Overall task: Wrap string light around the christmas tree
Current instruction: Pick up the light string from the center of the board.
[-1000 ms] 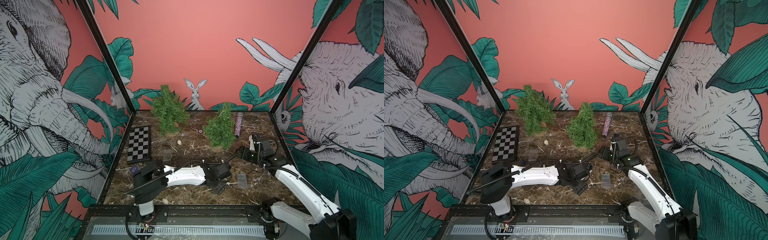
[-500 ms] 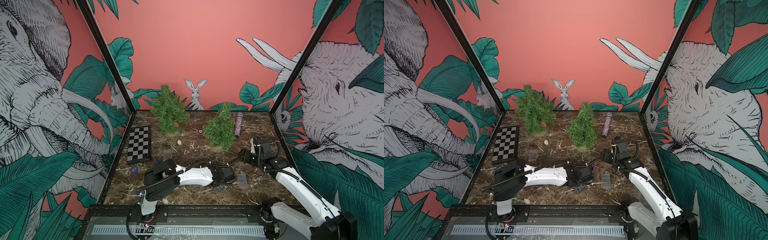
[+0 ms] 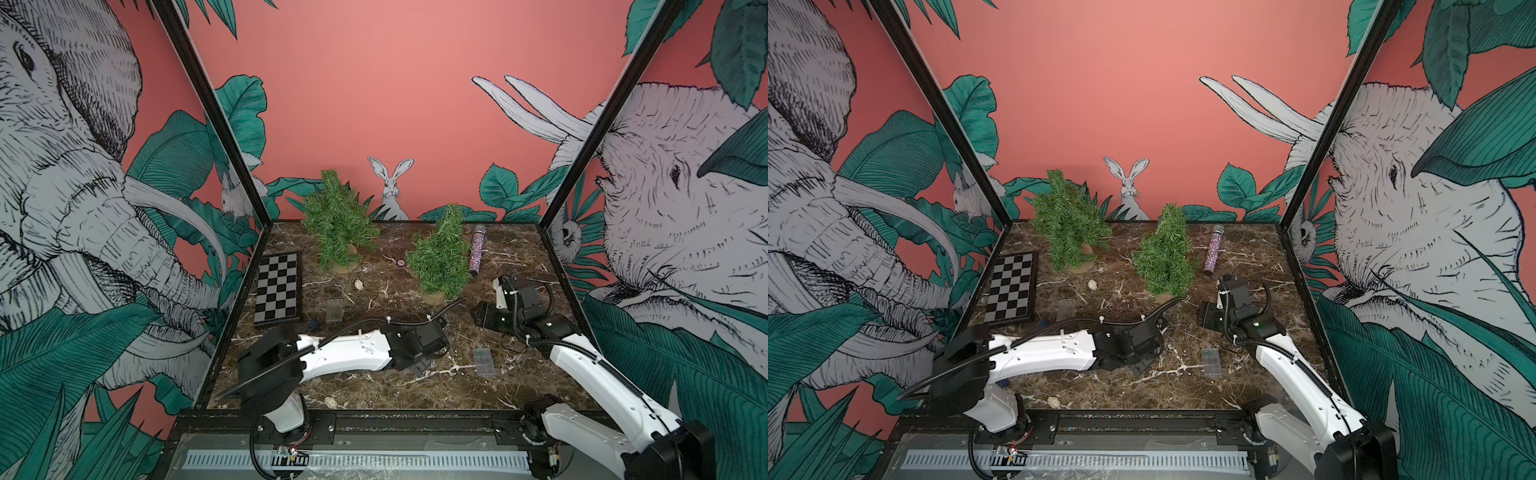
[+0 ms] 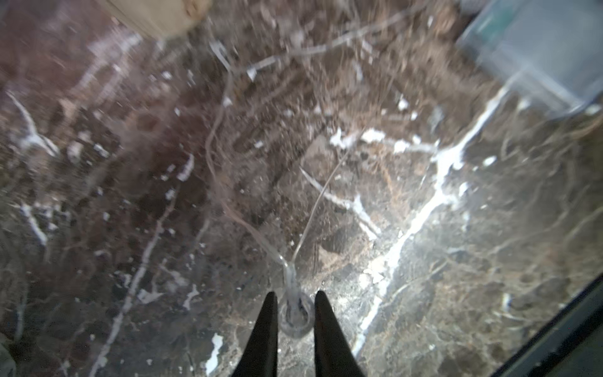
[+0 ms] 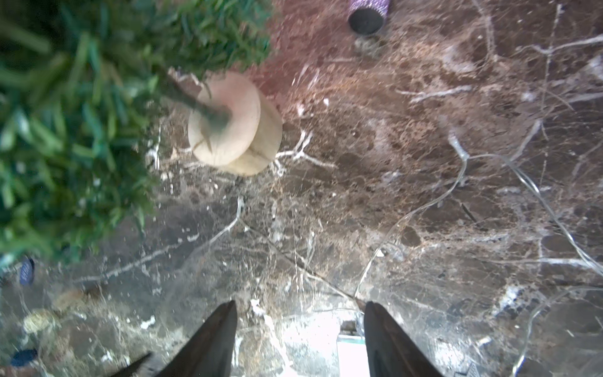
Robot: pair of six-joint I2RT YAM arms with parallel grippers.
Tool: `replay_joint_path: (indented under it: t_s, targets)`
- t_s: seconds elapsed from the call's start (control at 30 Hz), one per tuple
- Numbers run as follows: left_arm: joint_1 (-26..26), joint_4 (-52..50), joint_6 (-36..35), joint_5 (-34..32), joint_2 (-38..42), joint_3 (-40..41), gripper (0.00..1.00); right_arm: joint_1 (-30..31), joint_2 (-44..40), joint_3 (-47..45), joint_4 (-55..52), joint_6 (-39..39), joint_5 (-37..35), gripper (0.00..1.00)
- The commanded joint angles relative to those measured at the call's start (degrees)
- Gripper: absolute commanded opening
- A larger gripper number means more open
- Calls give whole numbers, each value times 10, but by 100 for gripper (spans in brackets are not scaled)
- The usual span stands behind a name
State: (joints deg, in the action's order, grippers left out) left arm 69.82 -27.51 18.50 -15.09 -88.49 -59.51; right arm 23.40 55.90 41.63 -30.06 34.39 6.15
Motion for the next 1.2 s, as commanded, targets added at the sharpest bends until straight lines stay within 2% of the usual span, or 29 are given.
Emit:
replay_joint_path:
  t_s: [0.0, 0.17, 0.37, 0.5, 0.67, 0.77, 0.97, 1.07, 1.13, 1.17]
  targets:
    - [-25, 3, -9, 1, 61, 6, 0, 38, -37, 3, -35, -22, -25, 63]
    - [-56, 8, -18, 21, 119, 13, 0, 115, -79, -4, -35, -30, -61, 60]
    - [-67, -8, -39, 40, 136, -16, 0, 170, -111, -45, 51, -71, 1, 55]
    - [-70, -8, -43, 51, 140, -23, 0, 223, -95, -54, 105, -102, 22, 54]
    - [-72, -15, -43, 66, 148, -33, 0, 269, -37, -38, 123, -128, -19, 59]
    - [-71, -34, -52, 81, 151, -59, 0, 294, -13, -32, 178, -126, -37, 61]
    - [-71, -42, -68, 104, 166, -75, 0, 334, 36, 14, 238, -148, -132, 62]
    - [-71, -40, -77, 107, 170, -78, 0, 337, 43, 18, 262, -149, -163, 56]
    - [-71, -40, -84, 90, 172, -78, 0, 337, 42, 17, 270, -150, -157, 45]
    - [-72, -40, -89, 77, 172, -79, 0, 336, 39, 15, 270, -149, -150, 43]
